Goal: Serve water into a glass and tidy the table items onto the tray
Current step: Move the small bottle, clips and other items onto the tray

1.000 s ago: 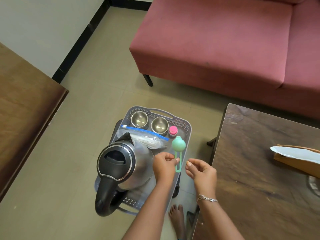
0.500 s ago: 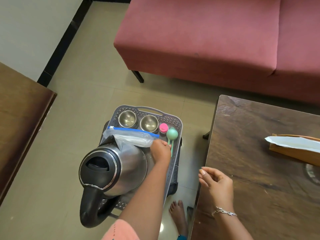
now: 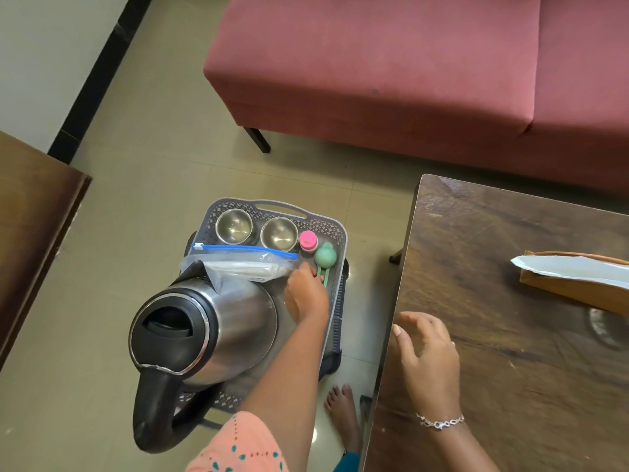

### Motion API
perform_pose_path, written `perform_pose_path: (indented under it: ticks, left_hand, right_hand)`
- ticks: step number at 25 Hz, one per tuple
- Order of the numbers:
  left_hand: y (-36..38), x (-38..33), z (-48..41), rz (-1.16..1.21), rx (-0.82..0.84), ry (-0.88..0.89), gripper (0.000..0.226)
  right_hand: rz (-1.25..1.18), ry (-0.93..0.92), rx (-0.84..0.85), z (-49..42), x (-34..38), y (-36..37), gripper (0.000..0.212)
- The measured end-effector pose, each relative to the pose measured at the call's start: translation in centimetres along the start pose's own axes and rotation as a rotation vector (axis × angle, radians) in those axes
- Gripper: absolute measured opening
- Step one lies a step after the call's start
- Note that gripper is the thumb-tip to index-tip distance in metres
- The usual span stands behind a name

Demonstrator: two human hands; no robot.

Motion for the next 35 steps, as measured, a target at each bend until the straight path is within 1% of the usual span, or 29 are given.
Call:
perform_pose_path:
  ticks: [2,6,10,12,14,16,18,22,25,28,31,35]
  left_hand:
    - [0.0,0.0,0.6,-0.011,-0.005,0.044,0.011]
    - [-0.5,0.7,2.2,0.048,-0.031,0.088,0.015]
    - [-1.5,1.3,5.0,0.010,-0.078,0.224,0.016]
    - [-1.7,1.0,7.6,-0.087,-0.183,0.364,0.016]
    - [-1.2,0.4,10.4,-0.261,-0.284,0.544,0.021]
    - [0.6,-0.8,14.0,-0.344,-0.295,0.692,0.028]
    - [3.3,-1.8,17.6,-0.387,-0.265,0.773,0.029]
    - [10.0,-3.9,24.0,-0.446,-0.117,0.909,0.031]
    - [15.1,-7.1,28.8,-0.455,-0.015,1.044,0.029]
    - [19.4,-10.1,33.1,-0.475,0.039,1.190,0.029]
    - [22.7,-12.3,35.6,-0.533,0.071,1.299,0.028]
    - [27.8,-15.3,37.4,-0.629,0.076,1.505,0.012]
  right_hand:
    - [0.052,-0.025,-0.014,-0.1,-0.7,-0.5,0.021]
    - [0.093,-0.054,-0.035,-0.7,-2.3,-1.8,0.025]
    - [0.104,-0.105,-0.067,-1.1,-4.3,-4.4,0.026]
    - [0.115,-0.119,-0.094,-0.6,-5.7,-6.2,0.025]
    - [0.154,-0.160,-0.122,0.3,-7.4,-8.0,0.026]
    - [0.204,-0.204,-0.123,1.4,-9.8,-10.7,0.029]
    - [0.258,-0.212,-0.128,2.3,-12.7,-13.5,0.027]
    - [0.316,-0.238,-0.110,4.2,-18.6,-19.2,0.026]
    - [0.354,-0.198,-0.113,5.6,-23.7,-24.2,0.026]
    - [0.391,-0.135,-0.125,6.8,-28.6,-28.6,0.024]
    - [0.395,-0.104,-0.159,7.7,-32.9,-31.6,0.022]
    - [0.470,-0.032,-0.258,8.5,-39.6,-35.7,0.015]
Point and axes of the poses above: each hand's wrist, its own z-axis away from the middle knuckle, its own y-axis out of the palm, x = y × z, the point moved 1 cm from there along -z, towards the middle knuckle, and after that the axes turned 5 degrees about x, right-handed, at the moved point
